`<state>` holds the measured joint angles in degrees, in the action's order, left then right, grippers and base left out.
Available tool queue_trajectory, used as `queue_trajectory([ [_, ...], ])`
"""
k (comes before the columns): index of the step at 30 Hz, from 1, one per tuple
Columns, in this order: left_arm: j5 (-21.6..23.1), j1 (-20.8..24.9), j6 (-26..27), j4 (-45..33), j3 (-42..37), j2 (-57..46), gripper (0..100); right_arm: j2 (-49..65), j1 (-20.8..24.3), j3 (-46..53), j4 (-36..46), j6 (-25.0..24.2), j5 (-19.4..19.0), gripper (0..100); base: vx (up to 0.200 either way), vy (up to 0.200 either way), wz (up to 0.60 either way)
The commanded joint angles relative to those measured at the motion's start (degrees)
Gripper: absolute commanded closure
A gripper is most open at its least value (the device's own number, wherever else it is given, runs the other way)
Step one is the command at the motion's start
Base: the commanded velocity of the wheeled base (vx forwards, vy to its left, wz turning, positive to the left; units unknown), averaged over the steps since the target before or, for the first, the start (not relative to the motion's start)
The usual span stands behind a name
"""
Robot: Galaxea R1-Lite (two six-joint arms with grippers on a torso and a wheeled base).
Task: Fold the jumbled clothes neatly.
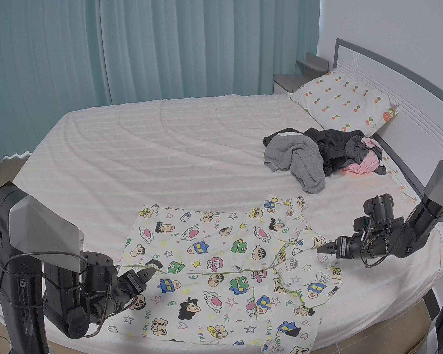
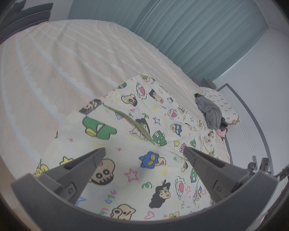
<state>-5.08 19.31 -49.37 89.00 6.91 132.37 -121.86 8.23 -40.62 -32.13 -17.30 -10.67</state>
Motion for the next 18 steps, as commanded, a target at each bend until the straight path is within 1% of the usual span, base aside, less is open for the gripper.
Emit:
queue_trajectory([
  [1, -0.1, -0.1, 0.0, 1.0, 0.0, 0.0, 0, 1.1, 0.8, -2.9, 0.0, -3.6, 0.0, 0, 0.000, 0.000, 0.00],
  [3, -0.2, -0.1, 0.0, 1.0, 0.0, 0.1, 0, 1.2, 0.9, -4.3, 0.0, -5.6, 0.1, 0, 0.000, 0.000, 0.00],
  [5, -0.1, -0.1, 0.0, 1.0, -0.1, 0.1, 0, 1.2, 0.9, -5.8, 0.0, -6.2, 0.3, 0, 0.000, 0.000, 0.00],
  [7, 0.0, -0.1, -0.1, 1.0, 0.0, 0.2, 0, 0.6, 0.3, -9.7, 0.1, -6.8, 0.3, 0, 0.000, 0.000, 0.00],
  [8, 0.0, -0.1, -0.1, 1.0, 0.0, 0.2, 0, 0.6, 0.3, -9.7, 0.1, -6.8, 0.3, 0, 0.000, 0.000, 0.00],
  [9, -0.1, -0.1, -0.1, 1.0, 0.1, 0.0, 0, -1.7, -0.5, -15.5, 0.5, -8.0, 0.3, 0, 0.000, 0.000, 0.00],
  [10, -0.1, -0.1, -0.1, 1.0, 0.1, -0.1, 0, -2.2, -0.7, -16.4, 0.7, -8.3, 0.3, 0, 0.000, 0.000, 0.00],
  [11, -0.1, -0.1, -0.2, 1.0, 0.0, -0.4, 0, -4.4, -1.1, -21.0, 1.3, -9.8, 0.5, 0, 0.000, 0.000, 0.00],
  [12, -0.1, -0.1, -0.2, 1.0, 0.0, -0.4, 0, -4.4, -1.1, -21.0, 1.3, -9.8, 0.5, 0, 0.000, 0.000, 0.00],
  [13, 0.2, -0.4, -0.3, 1.0, -0.3, -1.1, 0, -6.6, -1.2, -25.3, 3.9, -10.6, 0.6, 0, 0.000, 0.000, 0.00],
  [15, 0.2, -0.7, -0.3, 1.0, -0.3, -1.1, 0, -8.7, -1.1, -28.9, 7.3, -11.0, 0.5, 0, 0.000, 0.000, 0.00],
  [18, 0.0, -0.9, -0.3, 1.0, -0.3, -0.9, 0, -12.6, -1.0, -34.4, 9.7, -12.5, 0.4, 0, 0.200, 0.000, 0.00],
])
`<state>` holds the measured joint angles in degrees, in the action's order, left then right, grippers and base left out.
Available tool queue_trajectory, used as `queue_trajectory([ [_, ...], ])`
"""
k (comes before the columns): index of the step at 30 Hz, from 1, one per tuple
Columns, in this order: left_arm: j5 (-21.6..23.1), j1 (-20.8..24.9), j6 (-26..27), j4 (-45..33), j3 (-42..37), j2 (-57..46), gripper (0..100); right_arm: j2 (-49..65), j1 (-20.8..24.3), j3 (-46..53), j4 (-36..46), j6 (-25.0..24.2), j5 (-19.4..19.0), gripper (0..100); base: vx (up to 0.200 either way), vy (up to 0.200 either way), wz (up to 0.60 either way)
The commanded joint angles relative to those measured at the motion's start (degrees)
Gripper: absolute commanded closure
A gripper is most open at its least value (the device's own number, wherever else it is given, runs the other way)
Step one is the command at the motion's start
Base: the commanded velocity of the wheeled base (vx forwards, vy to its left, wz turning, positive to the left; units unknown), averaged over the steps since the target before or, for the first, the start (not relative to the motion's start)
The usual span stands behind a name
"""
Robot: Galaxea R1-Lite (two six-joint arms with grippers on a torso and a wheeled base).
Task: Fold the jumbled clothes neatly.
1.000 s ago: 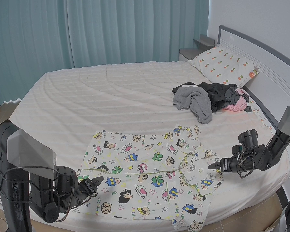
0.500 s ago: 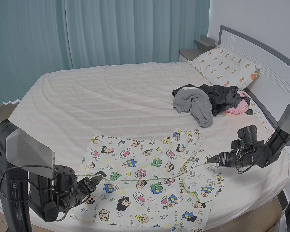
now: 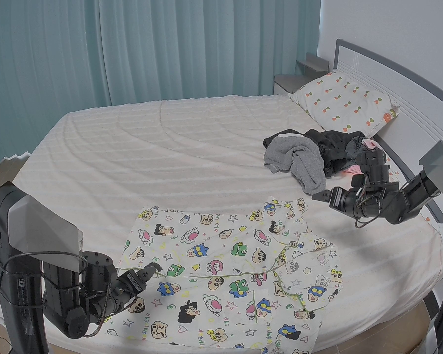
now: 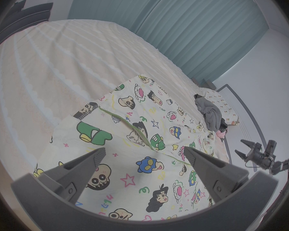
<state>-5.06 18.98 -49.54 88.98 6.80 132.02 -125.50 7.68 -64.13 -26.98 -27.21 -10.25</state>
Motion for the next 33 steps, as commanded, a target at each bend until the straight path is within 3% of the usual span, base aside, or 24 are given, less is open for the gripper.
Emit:
queue_trajectory([
  [1, 0.0, -0.5, -0.1, 1.0, -0.2, -0.5, 0, -10.8, -0.5, -12.8, 4.9, -3.5, 0.1, 0, 0.200, 0.000, 0.00],
  [10, 0.0, -0.7, -0.1, 1.0, -0.3, 0.1, 0, -22.1, -0.1, -25.7, 8.5, -4.8, 0.5, 0, 0.044, 0.000, 0.00],
  [21, 0.0, -0.8, -0.1, 1.0, -0.4, 0.1, 0, -32.3, 2.2, -39.6, 9.3, -5.7, 4.7, 0, 0.000, 0.000, 0.00],
  [27, -0.1, -1.0, -0.1, 1.0, -0.4, 0.8, 0, -35.7, 3.1, -48.0, 17.4, -5.8, 6.2, 0, 0.000, 0.000, 0.00],
  [28, -0.1, -1.0, -0.1, 1.0, -0.4, 0.8, 0, -36.3, 3.2, -49.1, 17.5, -5.8, 6.5, 100, 0.000, 0.000, 0.00],
  [33, -0.1, -1.0, -0.1, 1.0, -0.3, 0.9, 0, -37.1, 3.7, -50.5, 20.8, -5.7, 6.6, 100, 0.000, 0.000, 0.00],
])
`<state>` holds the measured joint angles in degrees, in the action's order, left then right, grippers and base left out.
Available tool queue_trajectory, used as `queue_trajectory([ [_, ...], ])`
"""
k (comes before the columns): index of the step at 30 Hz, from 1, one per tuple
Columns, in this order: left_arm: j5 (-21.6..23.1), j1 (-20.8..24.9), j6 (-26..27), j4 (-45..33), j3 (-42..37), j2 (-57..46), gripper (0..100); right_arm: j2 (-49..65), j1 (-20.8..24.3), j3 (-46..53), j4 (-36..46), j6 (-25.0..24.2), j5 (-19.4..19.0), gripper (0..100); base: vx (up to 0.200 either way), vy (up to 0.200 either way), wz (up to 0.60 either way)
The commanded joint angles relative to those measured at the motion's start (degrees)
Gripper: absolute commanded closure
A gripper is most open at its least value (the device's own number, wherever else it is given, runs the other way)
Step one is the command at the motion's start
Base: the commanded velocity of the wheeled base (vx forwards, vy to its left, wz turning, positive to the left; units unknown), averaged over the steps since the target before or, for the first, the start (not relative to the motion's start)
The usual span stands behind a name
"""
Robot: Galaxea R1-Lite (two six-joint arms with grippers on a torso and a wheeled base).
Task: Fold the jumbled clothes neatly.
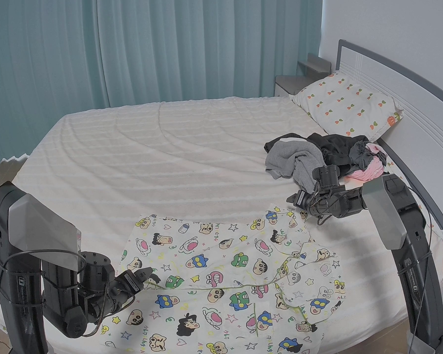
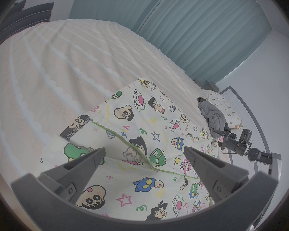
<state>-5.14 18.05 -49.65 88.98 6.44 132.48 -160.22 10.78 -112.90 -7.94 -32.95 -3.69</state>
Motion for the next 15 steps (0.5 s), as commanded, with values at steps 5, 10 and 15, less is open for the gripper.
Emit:
queue_trajectory([
  [5, 0.0, 0.0, 0.0, 1.0, 0.0, 0.3, 0, -1.9, 1.0, -1.7, 3.0, -0.4, 0.4, 100, 0.000, 0.000, 0.00],
  [10, 0.0, 0.0, 0.0, 1.0, 0.0, 0.3, 0, 0.7, 1.1, -1.7, 1.4, -4.6, 2.3, 100, 0.000, 0.000, 0.00],
  [15, 0.0, 0.0, 0.0, 1.0, 0.0, 0.3, 0, 2.7, 0.6, -1.7, -5.3, -6.2, 1.8, 100, 0.000, 0.000, 0.00],
])
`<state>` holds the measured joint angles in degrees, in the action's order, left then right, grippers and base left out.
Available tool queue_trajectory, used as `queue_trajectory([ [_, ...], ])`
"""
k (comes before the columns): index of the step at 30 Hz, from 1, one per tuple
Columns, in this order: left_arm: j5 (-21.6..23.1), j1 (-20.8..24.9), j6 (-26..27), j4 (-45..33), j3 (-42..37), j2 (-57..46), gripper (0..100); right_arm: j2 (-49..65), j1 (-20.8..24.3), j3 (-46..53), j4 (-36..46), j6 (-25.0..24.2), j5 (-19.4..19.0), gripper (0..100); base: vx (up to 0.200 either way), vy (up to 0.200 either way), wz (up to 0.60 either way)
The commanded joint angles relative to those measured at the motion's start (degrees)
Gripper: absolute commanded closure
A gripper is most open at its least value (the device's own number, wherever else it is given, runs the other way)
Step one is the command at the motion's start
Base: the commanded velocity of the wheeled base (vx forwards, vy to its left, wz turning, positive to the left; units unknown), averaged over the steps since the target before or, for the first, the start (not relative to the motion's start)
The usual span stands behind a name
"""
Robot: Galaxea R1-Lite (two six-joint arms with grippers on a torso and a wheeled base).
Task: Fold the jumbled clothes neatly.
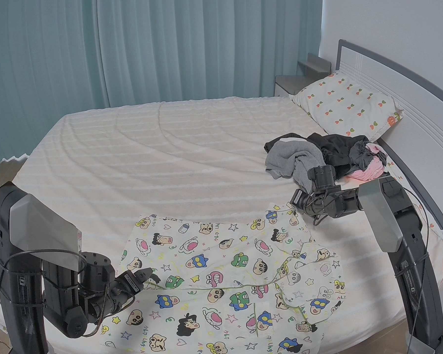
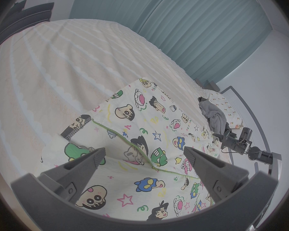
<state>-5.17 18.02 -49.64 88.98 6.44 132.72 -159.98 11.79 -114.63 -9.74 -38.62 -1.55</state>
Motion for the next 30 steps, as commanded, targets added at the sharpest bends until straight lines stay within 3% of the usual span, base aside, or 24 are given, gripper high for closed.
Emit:
queue_trajectory([
  [1, 0.0, 0.0, 0.0, 1.0, 0.0, 0.1, 0, 2.4, -0.5, 0.0, -5.2, -0.6, -0.4, 100, 0.000, 0.000, 0.00],
  [7, 0.0, 0.0, 0.0, 1.0, 0.0, 0.1, 0, -0.7, -0.8, 0.8, -13.1, 0.2, -0.4, 100, 0.000, 0.000, 0.00],
  [15, 0.0, 0.0, 0.0, 1.0, 0.0, 0.1, 0, -3.1, -1.2, 0.2, -15.5, 3.5, -0.4, 100, 0.000, 0.000, 0.00],
  [16, 0.0, 0.0, 0.0, 1.0, 0.0, 0.1, 0, -3.1, -1.2, 0.2, -16.4, 3.6, -0.4, 0, 0.000, 0.000, 0.00],
  [23, 0.0, 0.1, 0.0, 1.0, 0.0, 0.1, 0, -2.4, -2.2, 1.2, -17.5, 5.8, -0.3, 0, 0.000, 0.000, 0.00],
  [30, 0.2, 0.2, -0.1, 1.0, -0.1, 0.0, 0, 4.1, -4.2, 15.7, -18.3, 9.3, -0.5, 0, 0.000, 0.000, 0.00],
])
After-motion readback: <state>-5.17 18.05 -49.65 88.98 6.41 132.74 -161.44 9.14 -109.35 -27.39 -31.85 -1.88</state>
